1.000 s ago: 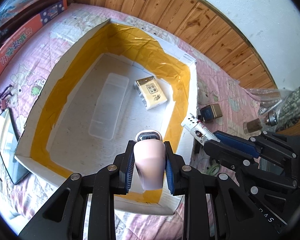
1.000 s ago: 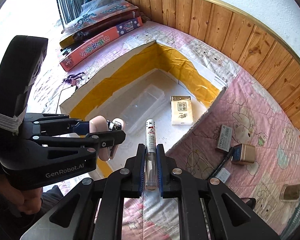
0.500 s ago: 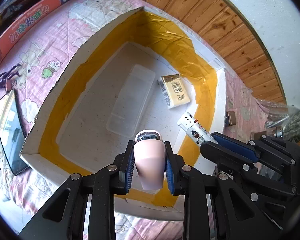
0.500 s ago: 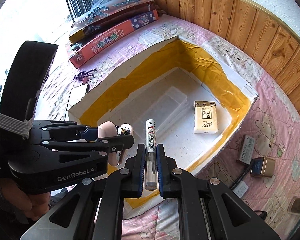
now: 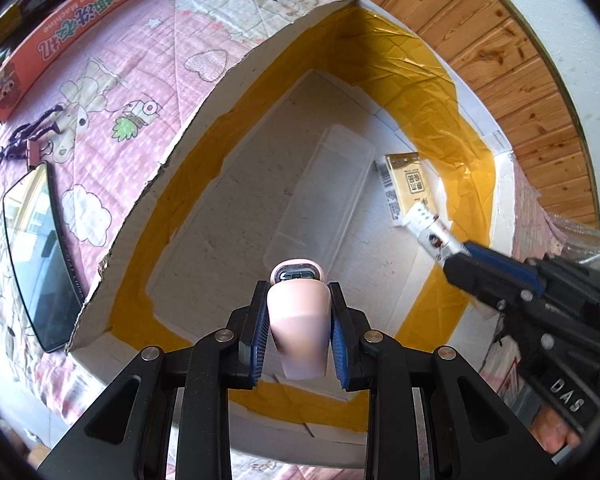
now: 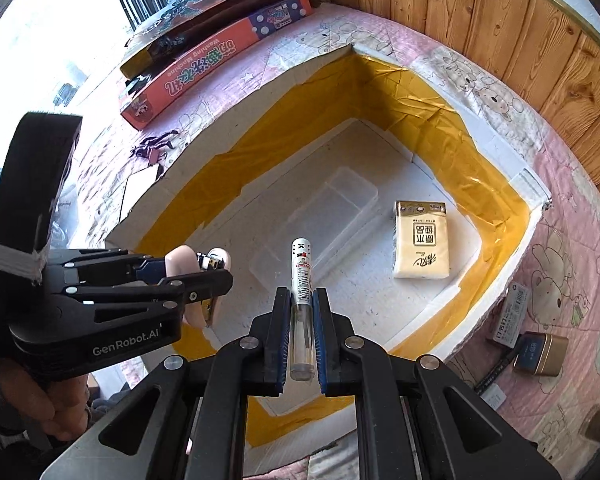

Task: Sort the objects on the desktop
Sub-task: 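Open the right tool to drop the white pen while the left tool releases the stapler, then move both open tools back over the items on the bedspread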

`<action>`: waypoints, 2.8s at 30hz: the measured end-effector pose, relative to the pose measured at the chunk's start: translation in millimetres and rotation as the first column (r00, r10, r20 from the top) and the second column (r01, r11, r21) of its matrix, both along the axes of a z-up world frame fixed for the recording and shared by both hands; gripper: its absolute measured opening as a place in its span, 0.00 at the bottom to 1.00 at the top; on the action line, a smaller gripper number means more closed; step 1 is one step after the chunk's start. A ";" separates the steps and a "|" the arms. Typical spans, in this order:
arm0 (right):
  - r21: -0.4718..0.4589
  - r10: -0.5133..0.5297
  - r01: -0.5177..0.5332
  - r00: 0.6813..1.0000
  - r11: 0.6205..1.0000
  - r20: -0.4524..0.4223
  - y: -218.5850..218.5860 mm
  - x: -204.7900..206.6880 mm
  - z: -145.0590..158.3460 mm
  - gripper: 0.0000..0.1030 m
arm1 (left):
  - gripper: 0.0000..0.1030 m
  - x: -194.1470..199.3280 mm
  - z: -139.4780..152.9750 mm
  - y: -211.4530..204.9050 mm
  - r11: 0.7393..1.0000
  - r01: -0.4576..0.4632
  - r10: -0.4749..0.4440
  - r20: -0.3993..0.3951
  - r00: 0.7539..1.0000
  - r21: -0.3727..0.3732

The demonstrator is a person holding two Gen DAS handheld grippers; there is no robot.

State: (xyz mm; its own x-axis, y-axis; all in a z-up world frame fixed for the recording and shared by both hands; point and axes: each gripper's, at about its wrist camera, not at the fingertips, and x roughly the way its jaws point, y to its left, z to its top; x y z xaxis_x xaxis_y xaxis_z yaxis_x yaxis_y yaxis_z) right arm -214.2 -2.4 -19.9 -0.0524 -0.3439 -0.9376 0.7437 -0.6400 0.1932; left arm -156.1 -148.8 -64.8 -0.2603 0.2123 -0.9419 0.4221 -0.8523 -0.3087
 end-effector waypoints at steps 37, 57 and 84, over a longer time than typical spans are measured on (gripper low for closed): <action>0.022 -0.101 0.102 0.993 0.994 -0.062 -80.5 -122.9 -45.1 0.17 | 0.36 1.4 -3.9 -14.6 0.994 0.070 -0.067 0.037 0.997 -0.083; -0.145 -0.184 0.177 0.982 0.974 -0.042 32.7 -41.6 22.0 0.27 | 0.38 17.8 55.1 27.0 0.977 0.137 -0.153 -0.092 0.984 -0.162; -0.213 -0.595 0.611 0.791 0.762 0.140 272.3 64.9 -17.0 0.31 | 0.42 -11.3 56.9 186.1 0.860 0.492 -0.507 -0.114 0.854 -0.137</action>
